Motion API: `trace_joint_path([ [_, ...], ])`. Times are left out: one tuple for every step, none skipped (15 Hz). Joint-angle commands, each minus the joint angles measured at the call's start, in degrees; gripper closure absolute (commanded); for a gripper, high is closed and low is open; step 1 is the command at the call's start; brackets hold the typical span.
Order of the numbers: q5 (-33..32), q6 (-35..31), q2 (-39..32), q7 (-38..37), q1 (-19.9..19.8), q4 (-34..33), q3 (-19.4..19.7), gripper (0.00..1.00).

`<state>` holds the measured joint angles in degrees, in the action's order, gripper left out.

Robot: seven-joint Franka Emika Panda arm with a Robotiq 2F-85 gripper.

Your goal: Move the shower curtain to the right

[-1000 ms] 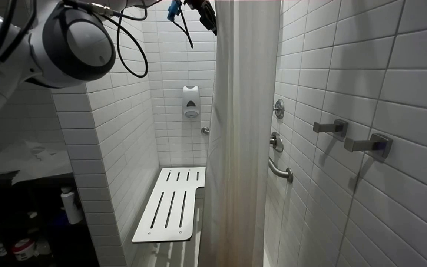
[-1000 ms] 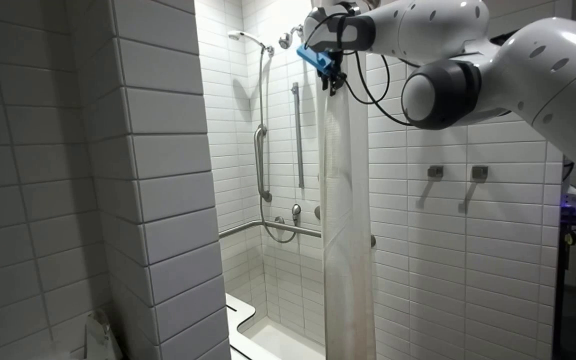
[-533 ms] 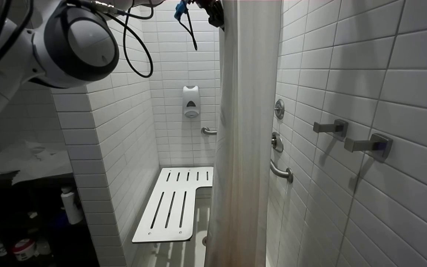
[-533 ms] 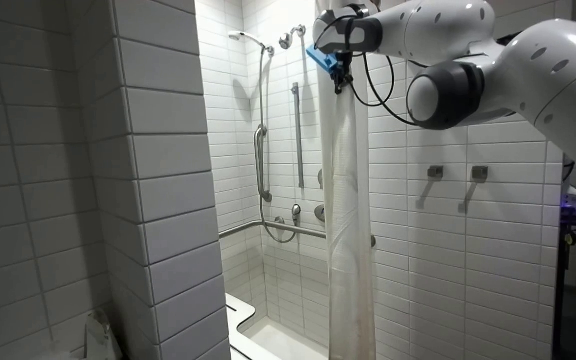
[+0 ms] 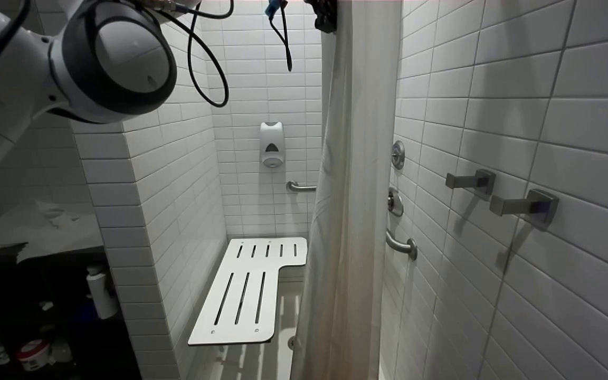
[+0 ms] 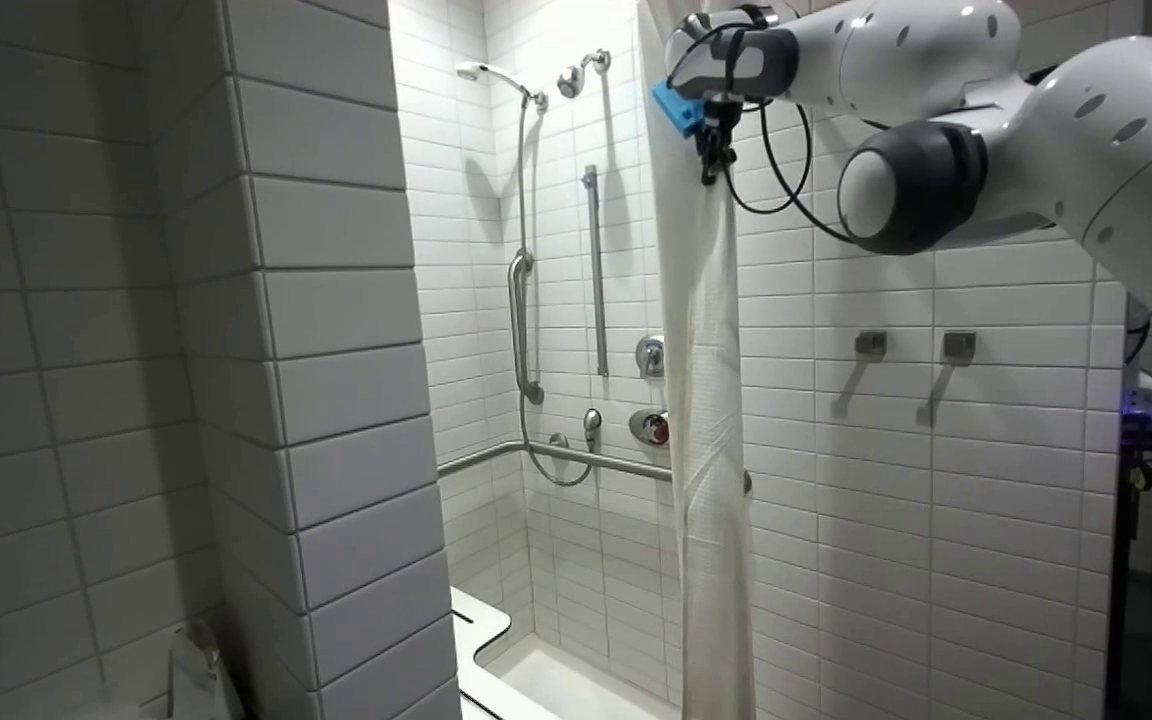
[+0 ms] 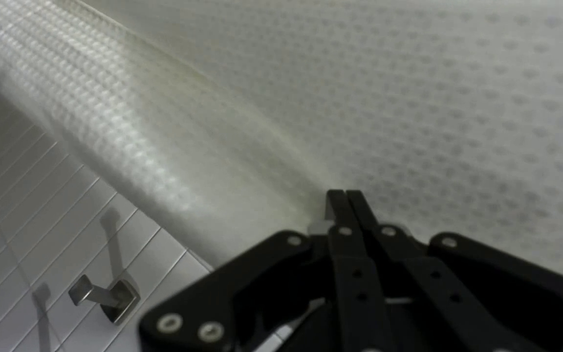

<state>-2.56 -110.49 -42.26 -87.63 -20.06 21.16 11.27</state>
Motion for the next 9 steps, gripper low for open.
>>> trace_joint_path([
  [1.9, 0.3, 1.2, -2.5, -1.8, 1.6, -1.2, 1.0],
  [2.1, 0.2, 1.2, -2.7, -2.1, 1.7, -1.4, 1.0],
  [2.3, 0.3, 1.3, -2.9, -2.4, 1.7, -1.5, 1.0],
  [2.5, 0.3, 1.4, -3.2, -2.7, 1.7, -1.6, 1.0],
  [2.7, 0.4, 1.4, -3.6, -3.1, 1.8, -1.8, 1.0],
  [3.1, 0.4, 1.4, -3.9, -3.5, 1.9, -2.0, 1.0],
  [3.5, 0.6, 1.5, -4.4, -4.0, 2.0, -2.2, 1.0],
  [3.9, 0.5, 1.5, -4.9, -4.5, 2.0, -2.4, 1.0],
  [4.7, 0.7, 1.6, -5.3, -5.3, 2.2, -2.7, 1.0],
])
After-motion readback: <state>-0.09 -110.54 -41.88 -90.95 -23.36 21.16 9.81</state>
